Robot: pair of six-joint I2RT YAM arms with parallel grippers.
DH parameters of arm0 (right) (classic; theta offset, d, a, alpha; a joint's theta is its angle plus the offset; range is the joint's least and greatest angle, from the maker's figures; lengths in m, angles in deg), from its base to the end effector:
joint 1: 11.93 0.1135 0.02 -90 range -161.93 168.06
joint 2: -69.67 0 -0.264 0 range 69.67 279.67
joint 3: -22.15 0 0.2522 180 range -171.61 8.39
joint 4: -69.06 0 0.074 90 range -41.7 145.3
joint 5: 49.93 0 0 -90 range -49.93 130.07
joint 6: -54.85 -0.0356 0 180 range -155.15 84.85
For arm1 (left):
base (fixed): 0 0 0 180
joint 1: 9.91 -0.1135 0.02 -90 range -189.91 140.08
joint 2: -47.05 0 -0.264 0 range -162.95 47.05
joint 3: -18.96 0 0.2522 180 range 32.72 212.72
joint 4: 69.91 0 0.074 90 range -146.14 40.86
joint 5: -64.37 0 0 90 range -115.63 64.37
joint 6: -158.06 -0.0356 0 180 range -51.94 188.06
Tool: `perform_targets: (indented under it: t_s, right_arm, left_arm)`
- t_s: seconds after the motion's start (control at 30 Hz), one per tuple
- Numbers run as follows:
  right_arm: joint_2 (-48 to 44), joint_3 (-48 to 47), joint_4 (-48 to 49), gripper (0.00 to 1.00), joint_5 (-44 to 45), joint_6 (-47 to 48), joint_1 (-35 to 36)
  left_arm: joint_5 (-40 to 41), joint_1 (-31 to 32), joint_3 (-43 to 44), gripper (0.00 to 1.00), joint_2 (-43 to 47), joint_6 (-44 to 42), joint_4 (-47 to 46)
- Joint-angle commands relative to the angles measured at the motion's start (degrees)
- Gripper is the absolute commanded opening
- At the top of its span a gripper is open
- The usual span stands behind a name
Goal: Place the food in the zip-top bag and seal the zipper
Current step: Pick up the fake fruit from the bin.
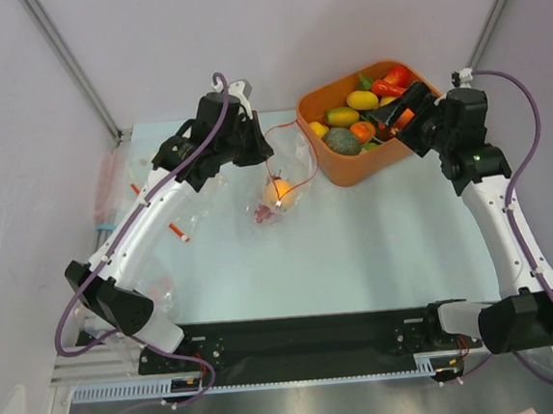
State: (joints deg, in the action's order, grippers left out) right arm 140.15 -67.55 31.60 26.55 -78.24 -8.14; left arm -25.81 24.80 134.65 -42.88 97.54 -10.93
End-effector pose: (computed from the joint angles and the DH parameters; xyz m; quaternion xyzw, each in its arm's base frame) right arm 0.2719 0.0264 0.4114 0.2056 0.7810 0.3190 0.4960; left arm 0.2782 -0.1928 0.4271 0.0409 0.8788 -0.2538 0.4021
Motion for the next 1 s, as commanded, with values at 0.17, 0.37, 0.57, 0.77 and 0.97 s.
perform_targets:
  t_s: [0.17, 0.37, 0.57, 0.77, 0.97]
  right_arm:
    - [0.18, 3.43, 7.16, 1.00, -9.67, -3.24, -6.77]
    - [2.03, 1.16, 8.86, 1.00, -17.77, 5.11, -7.57]
    - [8.08, -5.87, -3.86, 0.89, -7.68, 9.51, -7.57]
    - [14.15, -12.91, -6.79, 0.83, -4.43, 11.27, -7.57]
    - [20.13, -21.43, -10.57, 0.92, 1.73, 17.15, -7.57]
  left_arm:
    - [2.38, -0.35, 0.11, 0.00, 3.89, -1.87, -1.71]
    - [2.82, -0.35, 0.20, 0.00, 3.97, -2.75, -1.88]
    - [2.65, -0.35, 0.37, 0.00, 3.62, -3.54, -2.14]
    - [2.38, -0.35, 0.64, 0.00, 3.01, -4.16, -2.23]
    - [2.12, -0.35, 0.64, 0.00, 2.57, -4.34, -2.50]
